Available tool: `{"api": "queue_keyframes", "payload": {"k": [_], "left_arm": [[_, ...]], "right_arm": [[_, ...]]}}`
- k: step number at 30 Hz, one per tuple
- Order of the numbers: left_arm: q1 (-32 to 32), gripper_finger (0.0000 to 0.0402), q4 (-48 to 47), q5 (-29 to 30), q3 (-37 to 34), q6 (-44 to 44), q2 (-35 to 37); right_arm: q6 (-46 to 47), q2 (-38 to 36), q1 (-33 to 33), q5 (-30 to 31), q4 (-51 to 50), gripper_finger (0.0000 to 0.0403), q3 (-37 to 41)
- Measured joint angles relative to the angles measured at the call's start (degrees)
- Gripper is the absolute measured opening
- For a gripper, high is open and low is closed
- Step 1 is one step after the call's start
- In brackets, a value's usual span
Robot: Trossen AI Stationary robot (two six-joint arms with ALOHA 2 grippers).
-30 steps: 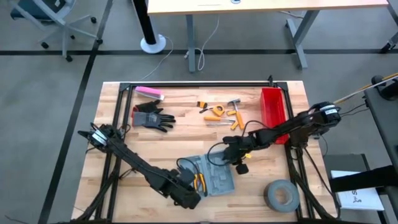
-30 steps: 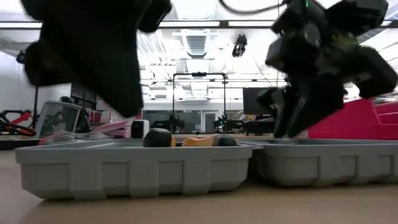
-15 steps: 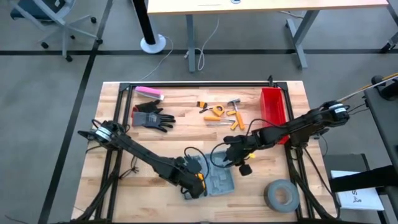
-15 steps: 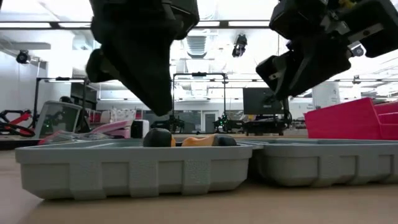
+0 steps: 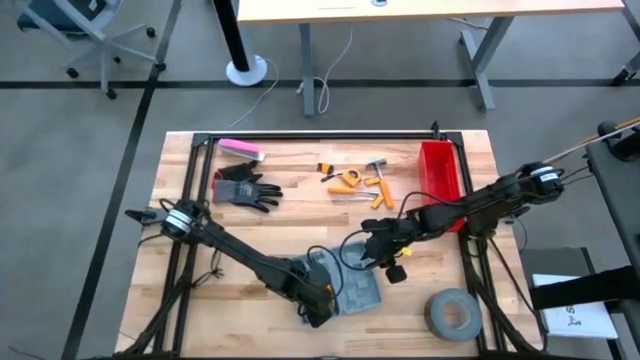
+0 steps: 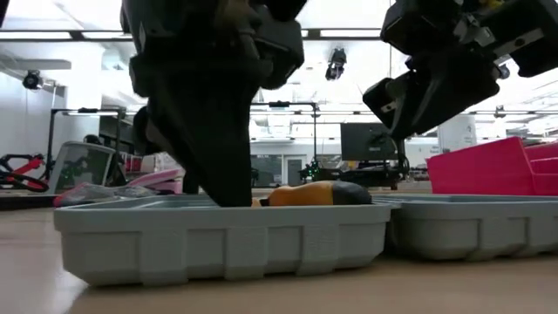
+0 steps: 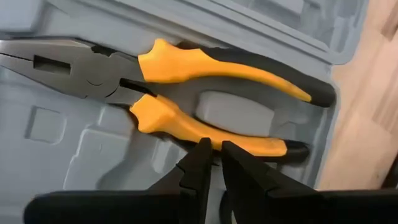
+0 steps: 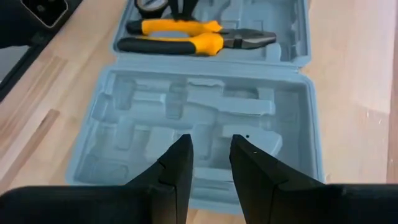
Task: Prefit tool cases
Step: Put the pliers into the pre-fit tool case
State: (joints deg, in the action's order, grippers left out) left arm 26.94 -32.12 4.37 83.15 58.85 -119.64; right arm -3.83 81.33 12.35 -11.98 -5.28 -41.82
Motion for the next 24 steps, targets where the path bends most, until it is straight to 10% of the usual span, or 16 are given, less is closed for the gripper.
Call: {"api": "queue_keyframes", "payload": {"k": [24], "left_arm": [[-2.7,0.0048,-9.8,7.0,7.0,-2.4,1.4]], "right_arm": [[1.8,-3.7,1.9,0.0,-0.7,0.0092,-0.8]]}}
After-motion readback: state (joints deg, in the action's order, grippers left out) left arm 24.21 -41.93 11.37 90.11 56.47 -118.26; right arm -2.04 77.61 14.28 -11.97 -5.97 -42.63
